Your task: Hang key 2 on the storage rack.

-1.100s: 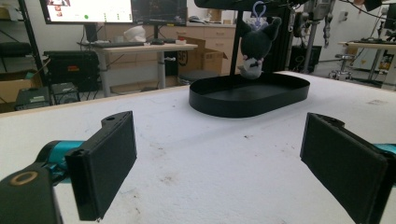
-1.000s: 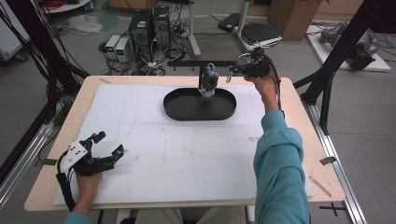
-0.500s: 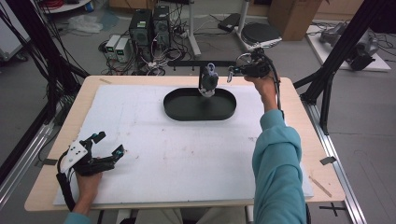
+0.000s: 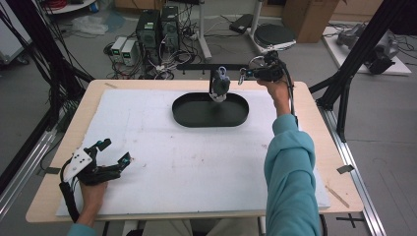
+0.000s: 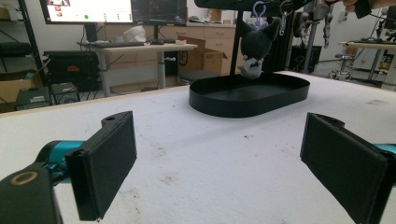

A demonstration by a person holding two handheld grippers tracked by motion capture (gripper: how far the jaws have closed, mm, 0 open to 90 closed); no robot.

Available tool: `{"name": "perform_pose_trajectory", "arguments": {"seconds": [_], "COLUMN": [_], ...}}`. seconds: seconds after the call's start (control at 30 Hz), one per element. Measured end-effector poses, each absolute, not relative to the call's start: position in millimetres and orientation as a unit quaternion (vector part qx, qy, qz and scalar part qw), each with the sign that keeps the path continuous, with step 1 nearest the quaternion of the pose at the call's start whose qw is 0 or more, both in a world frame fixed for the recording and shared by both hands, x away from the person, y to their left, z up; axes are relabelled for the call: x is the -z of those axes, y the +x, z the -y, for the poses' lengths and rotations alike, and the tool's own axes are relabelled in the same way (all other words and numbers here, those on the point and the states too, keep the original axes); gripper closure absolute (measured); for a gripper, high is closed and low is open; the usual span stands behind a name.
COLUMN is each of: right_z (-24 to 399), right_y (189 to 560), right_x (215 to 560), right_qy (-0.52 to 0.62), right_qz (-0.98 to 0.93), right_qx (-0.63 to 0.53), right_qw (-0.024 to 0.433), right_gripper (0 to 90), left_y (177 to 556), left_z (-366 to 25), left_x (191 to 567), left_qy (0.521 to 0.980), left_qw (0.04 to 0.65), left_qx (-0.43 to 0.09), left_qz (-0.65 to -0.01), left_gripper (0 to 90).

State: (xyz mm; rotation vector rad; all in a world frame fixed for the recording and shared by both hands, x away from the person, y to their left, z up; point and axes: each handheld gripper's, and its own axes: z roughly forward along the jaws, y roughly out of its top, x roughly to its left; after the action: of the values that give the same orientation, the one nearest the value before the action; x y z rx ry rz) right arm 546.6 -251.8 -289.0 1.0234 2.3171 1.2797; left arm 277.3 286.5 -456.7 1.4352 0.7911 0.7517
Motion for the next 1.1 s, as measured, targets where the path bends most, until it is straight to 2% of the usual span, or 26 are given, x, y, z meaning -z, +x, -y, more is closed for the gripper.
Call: {"name": "perform_pose_trajectory", "arguments": {"seconds": [0.6,0.9,1.03,1.1], "right_z": [253.5,259.3,262.2,262.8], "right_y": [551.5,549.6,546.9,545.0], "right_x": [293.4,291.3,291.2,291.2], "right_qy": [0.361,0.369,0.376,0.388], "right_qz": [-0.803,-0.802,-0.796,-0.791], "right_qx": [-0.445,-0.440,-0.442,-0.438], "right_qw": [0.161,0.167,0.174,0.179], "right_gripper": [86.4,80.4,70.2,53.9], "left_y": [277.2,277.2,277.2,277.1], "left_z": [-286.6,-286.4,-286.3,-286.5], "left_x": [456.6,456.7,456.7,456.6], "left_qy": [0.625,0.625,0.625,0.625], "left_qw": [0.620,0.620,0.620,0.619], "left_qx": [-0.327,-0.328,-0.328,-0.327], "left_qz": [-0.344,-0.344,-0.344,-0.344], "left_gripper": [11.0,11.0,10.9,11.0]}}
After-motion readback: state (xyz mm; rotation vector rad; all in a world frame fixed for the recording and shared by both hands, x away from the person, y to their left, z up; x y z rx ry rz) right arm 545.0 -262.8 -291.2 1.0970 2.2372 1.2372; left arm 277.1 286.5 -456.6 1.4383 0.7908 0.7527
